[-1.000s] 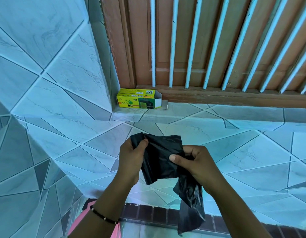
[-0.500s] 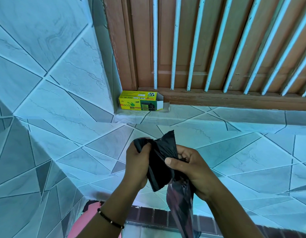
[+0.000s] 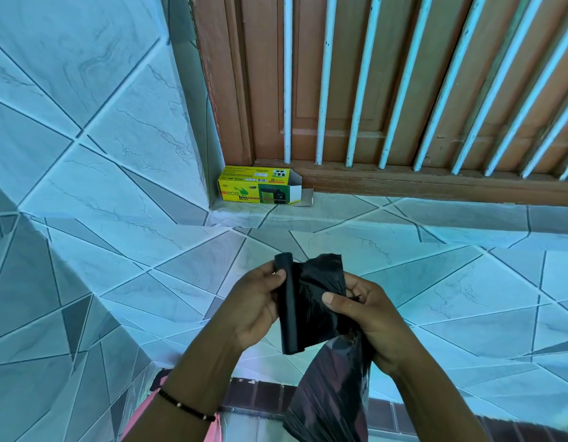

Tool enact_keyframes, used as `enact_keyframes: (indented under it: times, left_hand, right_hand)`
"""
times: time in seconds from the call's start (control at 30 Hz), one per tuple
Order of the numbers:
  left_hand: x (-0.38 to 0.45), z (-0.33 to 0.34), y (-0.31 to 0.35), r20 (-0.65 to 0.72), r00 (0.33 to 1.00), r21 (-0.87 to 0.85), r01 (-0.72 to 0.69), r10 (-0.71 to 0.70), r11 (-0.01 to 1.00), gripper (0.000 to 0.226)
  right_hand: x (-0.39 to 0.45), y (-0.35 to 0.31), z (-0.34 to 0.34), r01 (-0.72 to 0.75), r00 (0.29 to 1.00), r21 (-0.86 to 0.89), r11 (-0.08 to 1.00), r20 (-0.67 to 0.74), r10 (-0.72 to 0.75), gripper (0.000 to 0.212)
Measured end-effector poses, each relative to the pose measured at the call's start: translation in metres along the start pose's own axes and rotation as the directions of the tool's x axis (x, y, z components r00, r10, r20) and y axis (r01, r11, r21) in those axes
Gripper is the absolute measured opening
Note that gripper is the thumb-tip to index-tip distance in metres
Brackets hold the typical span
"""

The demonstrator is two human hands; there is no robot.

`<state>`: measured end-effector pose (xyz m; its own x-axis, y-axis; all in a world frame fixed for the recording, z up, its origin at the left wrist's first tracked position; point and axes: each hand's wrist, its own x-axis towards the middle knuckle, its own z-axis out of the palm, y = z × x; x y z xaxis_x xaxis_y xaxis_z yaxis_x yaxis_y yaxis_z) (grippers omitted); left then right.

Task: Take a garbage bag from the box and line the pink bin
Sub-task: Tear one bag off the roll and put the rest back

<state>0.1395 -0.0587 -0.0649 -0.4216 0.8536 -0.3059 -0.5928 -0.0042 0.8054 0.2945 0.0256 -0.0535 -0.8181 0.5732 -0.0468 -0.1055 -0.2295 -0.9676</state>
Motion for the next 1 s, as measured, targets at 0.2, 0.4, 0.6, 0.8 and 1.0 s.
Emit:
enact_keyframes:
  times: [0.2, 0.4, 0.6, 0.8, 1.0]
  left_hand:
    - [0.002, 0.007, -0.004, -0.023, 1.000, -0.047, -0.018, 0.017, 0.999, 0.039]
    - [0.001, 0.020, -0.012, -0.037, 0.999, -0.043, -0.041, 0.039, 0.998, 0.017]
    - [0.004, 0.024, -0.014, -0.137, 0.948, 0.410, -0.209, 0.287, 0.888, 0.021]
    - [0.003, 0.031, -0.011, -0.155, 0.974, 0.338, -0.103, 0.164, 0.936, 0.045]
    - [0.005, 0.025, 0.001, 0.017, 0.999, -0.124, -0.032, 0.035, 0.992, 0.031]
  right_hand:
    - [-0.002, -0.004, -0.001, -0.036, 0.992, 0.059, 0.998, 0.119, 0.029, 0.049]
    - [-0.004, -0.004, 0.008, -0.047, 0.980, -0.037, 0.998, 0.191, 0.053, 0.050]
    - [-0.001, 0.003, 0.010, 0.068, 0.993, -0.458, 0.886, 0.117, -0.016, 0.044]
    - [0.003, 0.006, 0.019, 0.167, 0.982, -0.603, 0.780, 0.170, -0.079, 0.055]
    - [0.007, 0.011, 0.017, 0.201, 0.979, -0.767, 0.609, 0.177, -0.100, 0.075]
